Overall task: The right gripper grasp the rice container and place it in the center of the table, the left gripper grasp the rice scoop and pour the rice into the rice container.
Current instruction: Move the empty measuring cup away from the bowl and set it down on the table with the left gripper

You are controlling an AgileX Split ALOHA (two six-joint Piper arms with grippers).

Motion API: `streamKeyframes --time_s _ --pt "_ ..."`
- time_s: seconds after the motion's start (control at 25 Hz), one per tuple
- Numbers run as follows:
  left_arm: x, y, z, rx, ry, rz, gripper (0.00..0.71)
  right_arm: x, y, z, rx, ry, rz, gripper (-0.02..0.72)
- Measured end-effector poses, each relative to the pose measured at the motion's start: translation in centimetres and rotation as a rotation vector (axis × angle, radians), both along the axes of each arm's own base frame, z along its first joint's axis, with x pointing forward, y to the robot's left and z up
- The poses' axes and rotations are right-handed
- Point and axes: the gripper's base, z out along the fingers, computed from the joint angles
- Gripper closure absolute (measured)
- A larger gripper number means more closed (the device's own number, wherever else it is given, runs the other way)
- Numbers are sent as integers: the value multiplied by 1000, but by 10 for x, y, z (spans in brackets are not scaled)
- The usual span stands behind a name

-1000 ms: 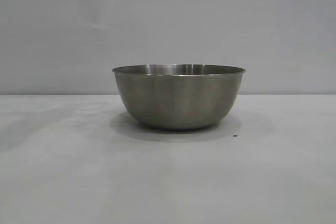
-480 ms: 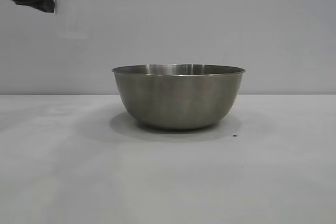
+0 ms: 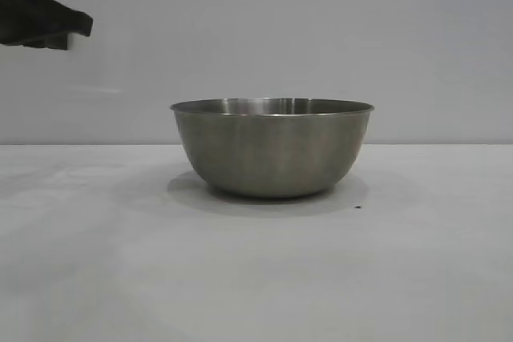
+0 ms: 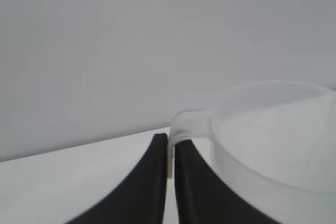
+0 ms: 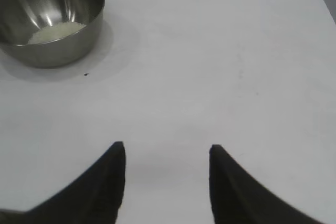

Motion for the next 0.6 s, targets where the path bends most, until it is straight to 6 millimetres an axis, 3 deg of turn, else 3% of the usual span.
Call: streamKeyframes --time_s 0.32,0.6 --pt "-11 1 -22 -14 -18 5 710 0 0 0 0 0 0 388" --pt "-23 4 -61 -10 82 17 710 0 0 0 0 0 0 388"
